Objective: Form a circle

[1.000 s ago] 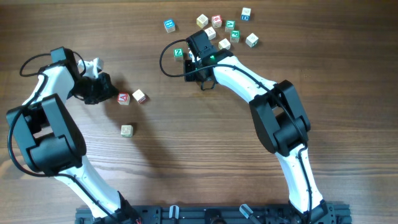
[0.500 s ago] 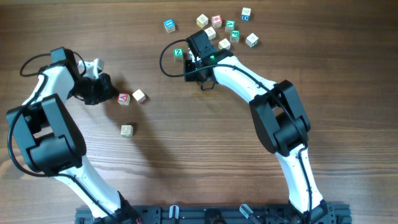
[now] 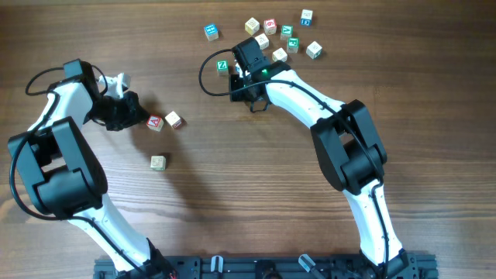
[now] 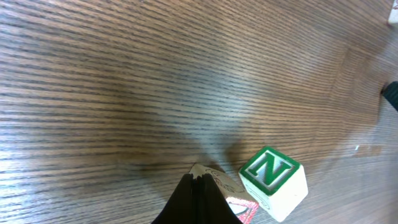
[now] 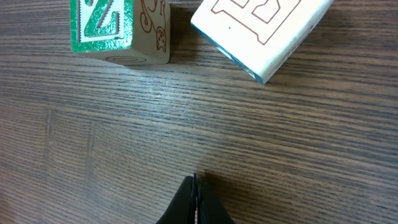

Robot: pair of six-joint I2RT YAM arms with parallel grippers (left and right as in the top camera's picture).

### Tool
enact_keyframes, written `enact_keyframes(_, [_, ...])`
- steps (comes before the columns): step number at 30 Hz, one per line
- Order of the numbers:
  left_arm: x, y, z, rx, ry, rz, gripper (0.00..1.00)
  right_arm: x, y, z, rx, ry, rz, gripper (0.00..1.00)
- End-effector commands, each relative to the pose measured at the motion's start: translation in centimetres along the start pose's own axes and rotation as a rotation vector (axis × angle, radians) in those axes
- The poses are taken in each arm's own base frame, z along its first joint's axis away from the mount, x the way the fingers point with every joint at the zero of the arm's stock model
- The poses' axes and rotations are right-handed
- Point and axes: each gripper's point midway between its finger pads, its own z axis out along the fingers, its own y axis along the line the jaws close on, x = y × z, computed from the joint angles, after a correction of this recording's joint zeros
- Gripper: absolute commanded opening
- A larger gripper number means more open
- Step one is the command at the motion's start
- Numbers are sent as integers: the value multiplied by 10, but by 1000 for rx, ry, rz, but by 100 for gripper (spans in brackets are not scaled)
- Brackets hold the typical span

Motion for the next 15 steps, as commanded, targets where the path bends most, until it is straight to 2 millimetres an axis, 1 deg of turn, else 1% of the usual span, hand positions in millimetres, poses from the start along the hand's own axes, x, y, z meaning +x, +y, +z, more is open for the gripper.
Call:
enact_keyframes(1, [7, -5, 4, 33, 23, -27, 4, 16, -15, 11, 60, 41, 16, 5])
enact_keyframes(7, [8, -5, 4, 31, 30, -31, 4, 16, -16, 11, 61, 41, 16, 5])
enact_keyframes(8, [9, -3, 4, 21, 31, -34, 4, 16, -16, 11, 61, 41, 16, 5])
enact_keyframes(12, [9, 16, 4, -92, 32, -111, 4, 16, -15, 11, 60, 41, 15, 5])
enact_keyframes(15, [13, 17, 3, -101, 45, -151, 4, 16, -16, 11, 61, 41, 16, 5])
